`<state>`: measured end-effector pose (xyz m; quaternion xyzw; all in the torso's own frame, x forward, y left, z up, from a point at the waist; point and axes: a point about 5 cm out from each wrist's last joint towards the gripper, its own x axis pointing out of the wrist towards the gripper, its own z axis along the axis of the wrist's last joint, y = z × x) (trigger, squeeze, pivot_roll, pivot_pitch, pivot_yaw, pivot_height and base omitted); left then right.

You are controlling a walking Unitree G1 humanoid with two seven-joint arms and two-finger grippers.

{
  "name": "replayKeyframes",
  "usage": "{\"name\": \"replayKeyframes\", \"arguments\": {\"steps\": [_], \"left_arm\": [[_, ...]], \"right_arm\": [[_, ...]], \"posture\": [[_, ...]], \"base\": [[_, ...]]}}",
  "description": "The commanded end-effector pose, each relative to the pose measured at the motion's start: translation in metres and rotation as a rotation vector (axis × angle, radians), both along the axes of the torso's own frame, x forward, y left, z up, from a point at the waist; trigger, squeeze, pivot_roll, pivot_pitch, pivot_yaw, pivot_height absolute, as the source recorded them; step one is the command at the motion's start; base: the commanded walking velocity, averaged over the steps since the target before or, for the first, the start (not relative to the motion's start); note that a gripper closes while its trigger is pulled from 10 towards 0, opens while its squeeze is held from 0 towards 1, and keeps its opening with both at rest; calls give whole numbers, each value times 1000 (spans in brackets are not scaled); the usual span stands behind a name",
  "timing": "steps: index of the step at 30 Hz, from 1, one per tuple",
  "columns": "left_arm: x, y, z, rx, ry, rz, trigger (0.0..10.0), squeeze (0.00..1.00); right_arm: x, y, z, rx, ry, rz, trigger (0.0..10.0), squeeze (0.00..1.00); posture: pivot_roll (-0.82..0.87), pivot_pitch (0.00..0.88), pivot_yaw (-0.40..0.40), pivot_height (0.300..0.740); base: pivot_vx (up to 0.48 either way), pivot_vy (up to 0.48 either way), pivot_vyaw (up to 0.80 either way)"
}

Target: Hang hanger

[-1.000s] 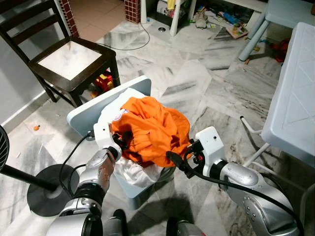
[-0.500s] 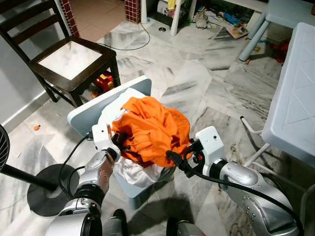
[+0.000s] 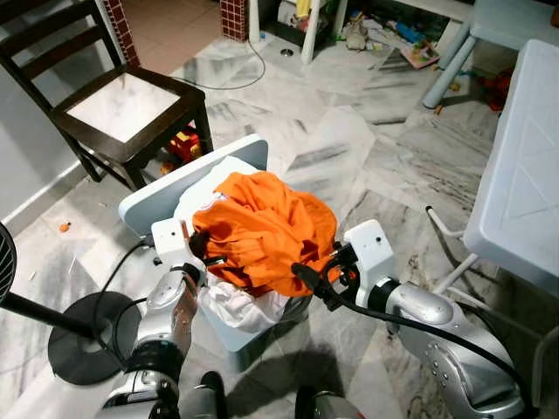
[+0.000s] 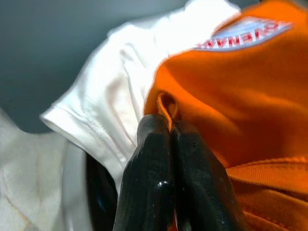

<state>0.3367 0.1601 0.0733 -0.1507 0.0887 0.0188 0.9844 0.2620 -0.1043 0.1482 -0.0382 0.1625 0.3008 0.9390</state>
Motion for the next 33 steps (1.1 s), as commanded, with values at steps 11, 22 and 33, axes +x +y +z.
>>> {"name": "replayKeyframes", "arguments": {"steps": [11, 22, 33], "left_arm": [[-5, 9, 57, 252, -229, 108, 0, 0], [-9, 35, 139, 495, -483, 111, 0, 0], [-7, -15, 179, 820, -721, -108, 0, 0]], "right_arm": [[4, 1, -5, 8, 0, -17, 10000, 0], [11, 14, -7, 48, -16, -14, 10000, 0], [17, 24, -9, 91, -42, -46, 10000, 0]], "posture": [[-90, 196, -22, 740], [-22, 157, 3, 740], [2, 122, 66, 740]], "base": [[0, 0, 0], [0, 0, 0], [0, 0, 0]]}}
